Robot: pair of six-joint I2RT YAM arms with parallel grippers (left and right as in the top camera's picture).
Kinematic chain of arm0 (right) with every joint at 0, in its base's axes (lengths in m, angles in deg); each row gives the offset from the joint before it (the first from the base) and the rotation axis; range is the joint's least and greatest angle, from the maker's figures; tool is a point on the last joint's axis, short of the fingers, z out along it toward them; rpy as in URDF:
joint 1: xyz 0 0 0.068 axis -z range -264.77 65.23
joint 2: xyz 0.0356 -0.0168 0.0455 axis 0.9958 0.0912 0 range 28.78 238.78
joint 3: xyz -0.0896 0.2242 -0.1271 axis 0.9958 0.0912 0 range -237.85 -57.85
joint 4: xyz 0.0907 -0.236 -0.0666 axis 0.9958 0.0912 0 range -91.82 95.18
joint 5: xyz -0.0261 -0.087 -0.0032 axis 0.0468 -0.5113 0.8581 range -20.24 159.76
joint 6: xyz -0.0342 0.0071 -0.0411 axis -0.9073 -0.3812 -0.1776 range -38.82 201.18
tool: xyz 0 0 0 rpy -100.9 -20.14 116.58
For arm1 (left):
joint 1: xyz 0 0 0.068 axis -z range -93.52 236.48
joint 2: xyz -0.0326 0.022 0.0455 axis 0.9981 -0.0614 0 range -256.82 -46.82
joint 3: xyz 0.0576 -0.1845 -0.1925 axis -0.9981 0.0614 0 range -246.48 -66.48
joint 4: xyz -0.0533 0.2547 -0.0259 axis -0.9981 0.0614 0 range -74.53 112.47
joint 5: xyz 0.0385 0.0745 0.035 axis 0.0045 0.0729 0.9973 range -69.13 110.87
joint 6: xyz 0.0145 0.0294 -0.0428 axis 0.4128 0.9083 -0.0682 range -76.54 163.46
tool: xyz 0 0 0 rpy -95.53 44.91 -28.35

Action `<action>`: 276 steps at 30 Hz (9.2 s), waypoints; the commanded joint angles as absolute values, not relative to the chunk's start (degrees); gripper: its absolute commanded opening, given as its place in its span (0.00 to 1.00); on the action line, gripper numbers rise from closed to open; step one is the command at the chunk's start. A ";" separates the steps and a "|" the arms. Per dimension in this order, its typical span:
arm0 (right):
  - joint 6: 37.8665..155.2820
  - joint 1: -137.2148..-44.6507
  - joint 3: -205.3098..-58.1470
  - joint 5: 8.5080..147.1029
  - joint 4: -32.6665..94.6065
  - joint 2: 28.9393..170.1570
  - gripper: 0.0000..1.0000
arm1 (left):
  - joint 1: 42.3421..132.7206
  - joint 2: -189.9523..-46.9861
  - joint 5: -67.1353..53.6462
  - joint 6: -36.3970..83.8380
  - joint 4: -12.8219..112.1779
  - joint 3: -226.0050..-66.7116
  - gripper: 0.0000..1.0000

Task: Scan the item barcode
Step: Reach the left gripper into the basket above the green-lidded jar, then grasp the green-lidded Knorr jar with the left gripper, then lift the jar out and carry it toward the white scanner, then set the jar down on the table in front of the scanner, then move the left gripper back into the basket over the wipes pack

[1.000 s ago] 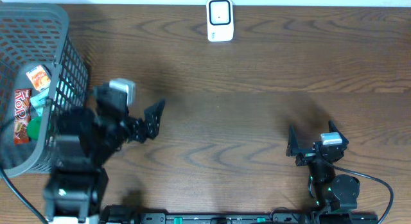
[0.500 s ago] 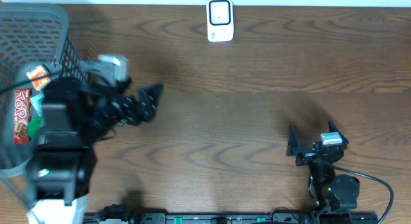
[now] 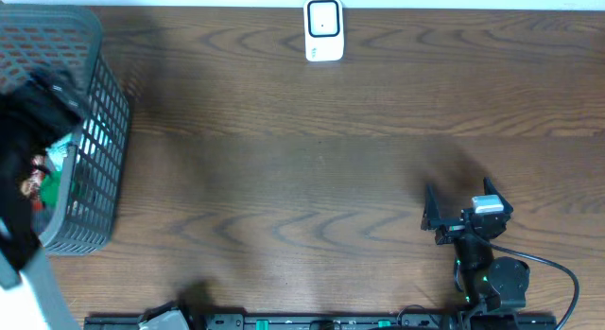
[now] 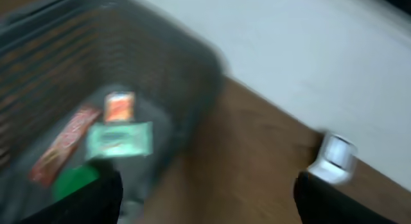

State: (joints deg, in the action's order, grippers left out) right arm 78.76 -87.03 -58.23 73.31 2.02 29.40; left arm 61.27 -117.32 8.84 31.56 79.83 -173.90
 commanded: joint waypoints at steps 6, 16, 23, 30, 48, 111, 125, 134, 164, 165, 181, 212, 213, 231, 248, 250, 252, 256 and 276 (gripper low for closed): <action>78.32 -87.10 -58.17 73.05 2.26 29.11 0.99 | 47.48 -126.92 12.84 25.13 84.09 -174.51 0.86; 78.32 -87.10 -58.19 73.05 2.26 29.11 0.99 | 44.59 -133.91 19.05 29.94 88.59 -169.46 0.86; 78.32 -87.10 -58.17 73.05 2.26 29.11 0.99 | 44.59 -136.51 21.58 30.09 85.62 -160.98 0.86; 78.32 -87.10 -58.17 73.05 2.26 29.11 0.99 | 44.03 -136.97 21.60 30.35 79.44 -151.91 0.86; 78.32 -87.10 -58.17 73.05 2.26 29.11 0.99 | 40.37 -140.56 21.32 27.73 73.45 -147.28 0.86; 78.32 -87.10 -58.17 73.05 2.26 29.11 0.99 | 43.76 -158.28 20.45 31.40 69.99 -147.28 0.96; 78.32 -87.10 -58.17 73.05 2.26 29.11 0.99 | 43.76 -158.24 20.45 31.40 72.38 -148.41 0.69; 78.32 -87.10 -58.17 73.05 2.26 29.11 0.99 | 43.76 -154.94 20.01 31.38 82.39 -166.97 0.69; 78.32 -87.10 -58.17 73.05 2.26 29.11 0.99 | 82.01 -135.73 -8.93 28.54 86.69 -183.17 0.70; 78.32 -87.10 -58.17 73.05 2.26 29.11 0.99 | 87.02 -137.12 -5.63 29.30 87.70 -181.61 0.70; 78.32 -87.10 -58.17 73.05 2.26 29.11 0.99 | 111.58 -156.25 8.99 28.56 86.34 -168.89 0.70; 78.32 -87.10 -58.17 73.05 2.26 29.11 0.99 | 122.47 -177.43 14.11 -41.47 73.49 -168.81 0.82; 78.32 -87.10 -58.17 73.05 2.26 29.11 0.99 | 122.47 -177.38 14.04 -41.05 74.10 -168.81 0.85; 78.32 -87.10 -58.19 73.05 2.26 29.11 0.99 | 121.09 -159.44 26.48 -28.11 70.13 -169.16 0.98; 78.32 -87.10 -58.17 73.05 2.26 29.11 0.99 | 101.90 -137.19 33.12 -20.18 95.11 -169.57 0.98; 78.32 -87.10 -58.17 73.05 2.28 29.11 0.99 | 98.06 -132.45 33.21 -12.62 92.44 -171.06 0.98; 78.32 -87.10 -58.17 73.05 2.26 29.11 0.99 | 93.57 -128.40 34.15 -7.39 90.78 -172.63 0.98; 78.32 -87.10 -58.17 73.05 2.26 29.11 0.99 | 79.61 -121.28 38.35 -5.21 88.38 -173.40 0.98; 78.32 -87.10 -58.17 73.05 2.26 29.11 0.99 | 48.20 -143.66 26.50 -5.12 86.10 -173.22 0.98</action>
State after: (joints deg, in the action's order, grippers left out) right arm 78.76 -87.03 -58.23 73.14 2.02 29.40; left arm 48.37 -140.01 28.42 -5.16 85.53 -173.59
